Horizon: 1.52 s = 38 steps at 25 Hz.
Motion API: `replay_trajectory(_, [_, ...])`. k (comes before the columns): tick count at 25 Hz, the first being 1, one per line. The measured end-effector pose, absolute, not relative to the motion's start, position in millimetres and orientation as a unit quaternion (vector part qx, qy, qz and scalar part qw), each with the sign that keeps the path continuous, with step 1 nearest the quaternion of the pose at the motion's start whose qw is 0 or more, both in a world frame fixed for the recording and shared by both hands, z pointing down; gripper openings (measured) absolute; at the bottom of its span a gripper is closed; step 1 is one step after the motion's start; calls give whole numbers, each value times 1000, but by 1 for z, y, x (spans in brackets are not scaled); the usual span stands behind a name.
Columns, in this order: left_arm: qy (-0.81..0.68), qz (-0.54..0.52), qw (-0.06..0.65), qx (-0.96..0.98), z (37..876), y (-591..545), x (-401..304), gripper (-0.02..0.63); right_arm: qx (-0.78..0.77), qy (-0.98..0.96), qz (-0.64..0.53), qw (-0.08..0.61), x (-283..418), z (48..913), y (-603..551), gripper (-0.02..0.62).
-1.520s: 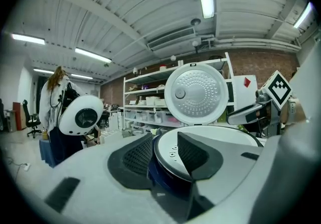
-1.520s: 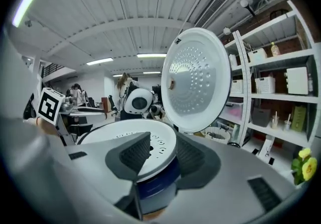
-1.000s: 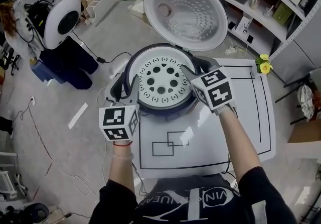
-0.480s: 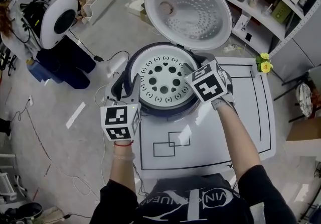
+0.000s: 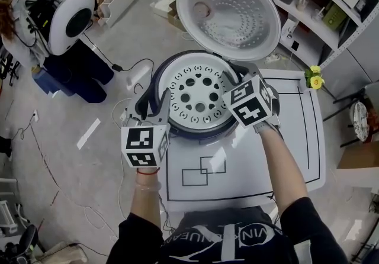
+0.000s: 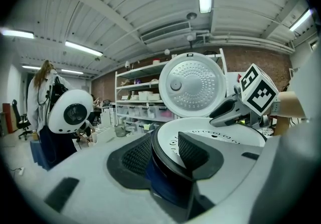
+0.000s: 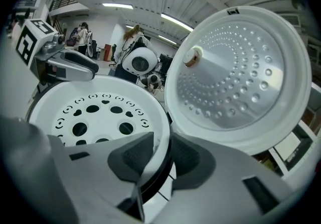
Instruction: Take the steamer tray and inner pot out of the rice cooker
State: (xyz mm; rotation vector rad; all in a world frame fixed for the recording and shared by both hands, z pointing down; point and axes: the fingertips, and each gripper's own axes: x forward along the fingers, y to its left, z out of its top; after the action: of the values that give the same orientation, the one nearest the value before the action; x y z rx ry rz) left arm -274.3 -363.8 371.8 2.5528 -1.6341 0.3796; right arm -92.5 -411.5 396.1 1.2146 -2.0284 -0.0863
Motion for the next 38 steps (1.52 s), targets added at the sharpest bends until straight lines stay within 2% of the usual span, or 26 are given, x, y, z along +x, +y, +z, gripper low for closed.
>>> replay_trajectory(7, [-532,116,45,838,367,-364,-274,150,477,-795,-93,363,-98,377,-414,84])
replay_trajectory(13, [-523,84,78,845,366,-366,-273,151,494,-819,-87,280,-97,356,-409,72])
replay_trajectory(23, [-500,91,53,859,358,-361,-265,150,516,-829,-133,172,-96,313,-389,60])
replay_trajectory(30, [-517,57,53,852,343,-357,-271,103,509,-850,-85,109,-95,298,-373,61])
replay_trajectory(38, [-538,8,33,842,318,-342,-277,74,520,-846,-104,51,-98,266,-346,51])
